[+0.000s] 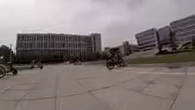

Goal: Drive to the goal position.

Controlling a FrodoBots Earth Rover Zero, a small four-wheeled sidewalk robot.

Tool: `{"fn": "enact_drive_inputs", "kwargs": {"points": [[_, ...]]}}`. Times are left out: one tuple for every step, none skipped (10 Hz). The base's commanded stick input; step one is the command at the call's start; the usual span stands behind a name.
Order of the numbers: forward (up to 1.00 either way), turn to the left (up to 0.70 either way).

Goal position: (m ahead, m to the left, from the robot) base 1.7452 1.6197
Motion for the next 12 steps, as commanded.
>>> {"fn": "enact_drive_inputs", "kwargs": {"points": [[0.50, 0.00], [0.50, 0.03], [0.50, 0.14], [0.50, 0.22], [0.50, 0.25], [0.50, 0.25], [0.50, 0.25], [0.50, 0.25], [0.50, 0.25], [0.50, 0.25], [0.50, 0.25], [0.50, 0.25]]}}
